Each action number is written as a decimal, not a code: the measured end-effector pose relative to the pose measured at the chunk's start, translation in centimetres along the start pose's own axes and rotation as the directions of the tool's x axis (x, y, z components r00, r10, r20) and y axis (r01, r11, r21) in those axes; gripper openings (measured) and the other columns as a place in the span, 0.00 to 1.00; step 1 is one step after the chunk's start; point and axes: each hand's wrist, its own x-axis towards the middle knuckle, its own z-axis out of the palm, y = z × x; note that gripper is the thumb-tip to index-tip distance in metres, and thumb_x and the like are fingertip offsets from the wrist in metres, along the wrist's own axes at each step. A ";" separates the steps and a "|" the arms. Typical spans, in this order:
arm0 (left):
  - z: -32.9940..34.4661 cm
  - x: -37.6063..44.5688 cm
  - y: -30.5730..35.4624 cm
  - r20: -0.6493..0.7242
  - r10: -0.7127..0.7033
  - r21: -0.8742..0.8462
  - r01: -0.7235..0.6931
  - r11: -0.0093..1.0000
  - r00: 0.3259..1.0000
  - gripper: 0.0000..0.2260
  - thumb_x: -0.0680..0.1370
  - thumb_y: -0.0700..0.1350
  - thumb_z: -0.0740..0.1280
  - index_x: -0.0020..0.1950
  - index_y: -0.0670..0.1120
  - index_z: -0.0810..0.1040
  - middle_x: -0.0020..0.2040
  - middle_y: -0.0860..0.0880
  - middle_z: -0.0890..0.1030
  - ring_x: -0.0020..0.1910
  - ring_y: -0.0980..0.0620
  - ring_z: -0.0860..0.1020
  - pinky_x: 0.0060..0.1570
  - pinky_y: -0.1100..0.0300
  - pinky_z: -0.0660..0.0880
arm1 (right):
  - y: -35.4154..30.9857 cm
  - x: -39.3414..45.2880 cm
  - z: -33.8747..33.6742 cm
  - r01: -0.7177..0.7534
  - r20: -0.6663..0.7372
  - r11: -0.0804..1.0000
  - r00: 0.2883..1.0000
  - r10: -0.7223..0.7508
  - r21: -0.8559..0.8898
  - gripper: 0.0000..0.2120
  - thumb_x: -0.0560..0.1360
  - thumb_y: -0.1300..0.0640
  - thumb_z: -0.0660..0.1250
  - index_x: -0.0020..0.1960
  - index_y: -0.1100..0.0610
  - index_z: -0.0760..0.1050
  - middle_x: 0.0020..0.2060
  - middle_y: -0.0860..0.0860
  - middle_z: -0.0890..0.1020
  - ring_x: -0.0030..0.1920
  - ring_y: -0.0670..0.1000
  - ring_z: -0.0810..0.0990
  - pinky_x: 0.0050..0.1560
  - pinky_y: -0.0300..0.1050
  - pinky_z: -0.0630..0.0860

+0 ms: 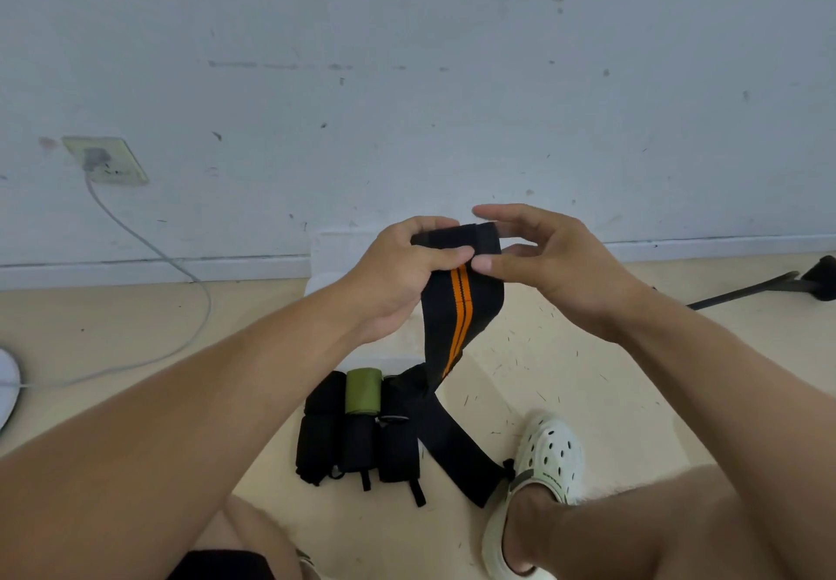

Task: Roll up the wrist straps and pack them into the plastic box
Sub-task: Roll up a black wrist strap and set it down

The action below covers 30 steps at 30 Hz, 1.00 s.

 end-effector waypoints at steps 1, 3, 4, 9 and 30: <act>0.0 0.0 0.0 -0.008 0.012 -0.005 -0.012 1.000 1.000 0.14 0.78 0.35 0.73 0.62 0.44 0.79 0.54 0.43 0.85 0.55 0.43 0.85 0.62 0.48 0.81 | 0.1 0.1 0.0 -0.006 -0.023 1.000 1.000 0.006 0.007 0.25 0.74 0.58 0.78 0.69 0.49 0.78 0.57 0.47 0.86 0.51 0.50 0.87 0.58 0.44 0.83; 0.0 0.1 -0.1 -0.034 0.037 -0.012 -0.037 0.999 0.999 0.14 0.77 0.35 0.74 0.61 0.45 0.79 0.54 0.43 0.85 0.55 0.43 0.85 0.61 0.48 0.81 | 0.1 0.1 0.3 -0.010 -0.041 0.999 0.999 0.012 0.039 0.23 0.76 0.57 0.75 0.70 0.51 0.78 0.55 0.48 0.87 0.52 0.50 0.88 0.59 0.45 0.83; 0.0 0.1 -0.2 -0.047 0.050 -0.003 -0.050 0.999 0.998 0.14 0.78 0.36 0.74 0.62 0.45 0.79 0.54 0.44 0.85 0.55 0.44 0.85 0.61 0.49 0.82 | 0.2 0.1 0.6 -0.002 -0.028 0.999 1.000 0.003 0.036 0.19 0.78 0.56 0.74 0.69 0.51 0.79 0.54 0.49 0.88 0.52 0.51 0.88 0.59 0.45 0.83; 0.1 -0.2 -1.5 -0.012 0.071 0.180 -0.068 0.981 0.997 0.15 0.82 0.41 0.71 0.68 0.46 0.76 0.57 0.44 0.84 0.58 0.45 0.84 0.59 0.50 0.82 | 0.5 -0.2 1.6 -0.017 -0.047 0.966 0.999 0.005 -0.258 0.11 0.84 0.52 0.65 0.63 0.46 0.83 0.50 0.44 0.88 0.51 0.47 0.87 0.60 0.47 0.81; -0.2 0.0 -0.3 -0.049 0.065 0.042 -0.063 0.997 0.997 0.12 0.78 0.43 0.76 0.60 0.46 0.80 0.55 0.43 0.85 0.55 0.44 0.85 0.61 0.46 0.81 | 0.2 0.4 -0.1 0.040 -0.034 0.999 0.999 -0.040 0.007 0.16 0.71 0.61 0.79 0.57 0.51 0.82 0.56 0.47 0.85 0.51 0.55 0.87 0.59 0.49 0.81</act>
